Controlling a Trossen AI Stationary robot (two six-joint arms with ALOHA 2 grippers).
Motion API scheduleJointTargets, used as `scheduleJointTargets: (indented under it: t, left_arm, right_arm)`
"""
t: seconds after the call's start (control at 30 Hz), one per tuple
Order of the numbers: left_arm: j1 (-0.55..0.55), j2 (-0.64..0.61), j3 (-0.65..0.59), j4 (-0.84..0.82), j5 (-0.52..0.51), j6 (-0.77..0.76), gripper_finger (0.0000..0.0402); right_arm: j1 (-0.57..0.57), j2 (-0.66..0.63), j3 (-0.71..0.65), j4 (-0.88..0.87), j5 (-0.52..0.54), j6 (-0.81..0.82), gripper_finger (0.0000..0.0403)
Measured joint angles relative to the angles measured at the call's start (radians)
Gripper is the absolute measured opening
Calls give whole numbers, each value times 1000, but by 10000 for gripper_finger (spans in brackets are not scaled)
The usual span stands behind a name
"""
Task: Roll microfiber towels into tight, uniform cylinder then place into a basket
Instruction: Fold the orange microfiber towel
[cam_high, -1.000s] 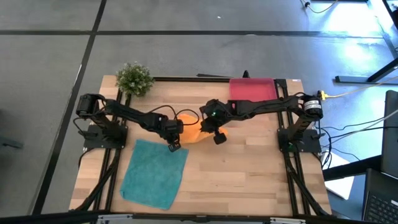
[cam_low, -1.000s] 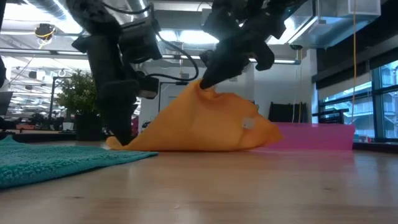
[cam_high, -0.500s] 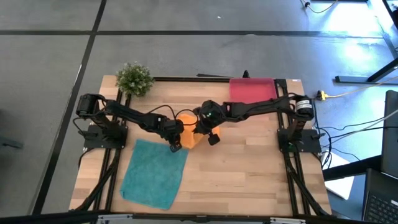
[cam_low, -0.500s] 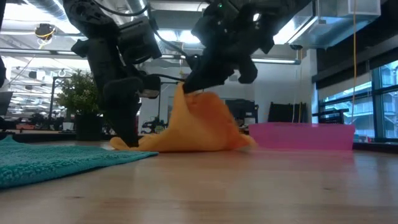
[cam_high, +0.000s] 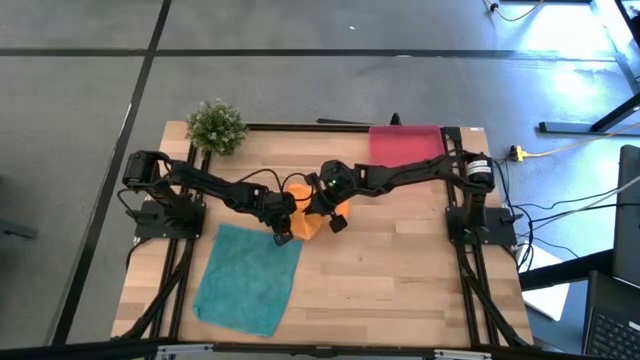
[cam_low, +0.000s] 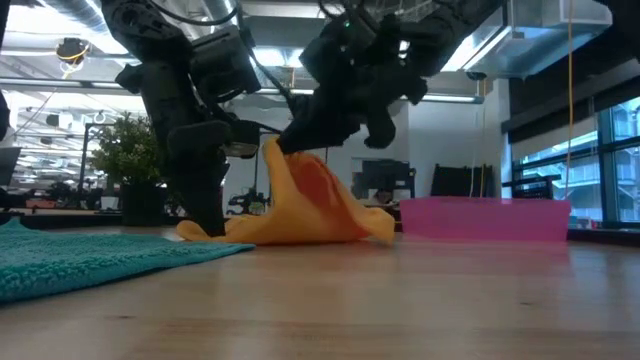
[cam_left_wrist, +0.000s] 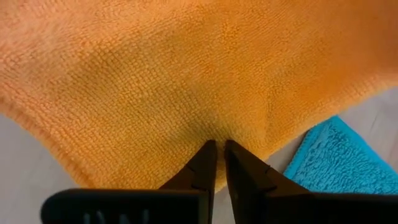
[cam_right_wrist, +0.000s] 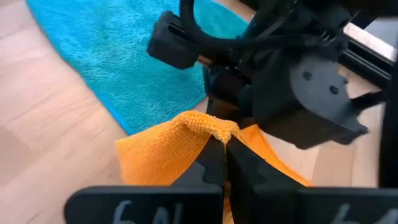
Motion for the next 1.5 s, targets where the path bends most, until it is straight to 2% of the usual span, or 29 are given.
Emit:
scheduleJointTargets:
  t: [0.3,0.83,1.0,1.1,1.3,1.4,1.5]
  left_arm:
    - [0,0,0,3,7,-5,27]
    - [0,0,0,3,6,-8,27]
    - [0,0,0,3,6,-8,27]
    - [0,0,0,1,6,-7,27]
    - [0,0,0,-3,6,-2,27]
    - [0,0,0,-3,6,3,27]
    - [0,0,0,-3,6,5,27]
  right_arm:
    - [0,34,0,53,9,3,10]
    - [0,34,0,67,10,3,134]
    - [2,20,0,56,13,7,150]
    - [10,-10,0,-6,13,7,146]
    - [43,-60,0,-308,63,9,129]
    - [61,-61,-1,-438,81,62,123]
    - [77,-61,-26,-440,87,118,122]
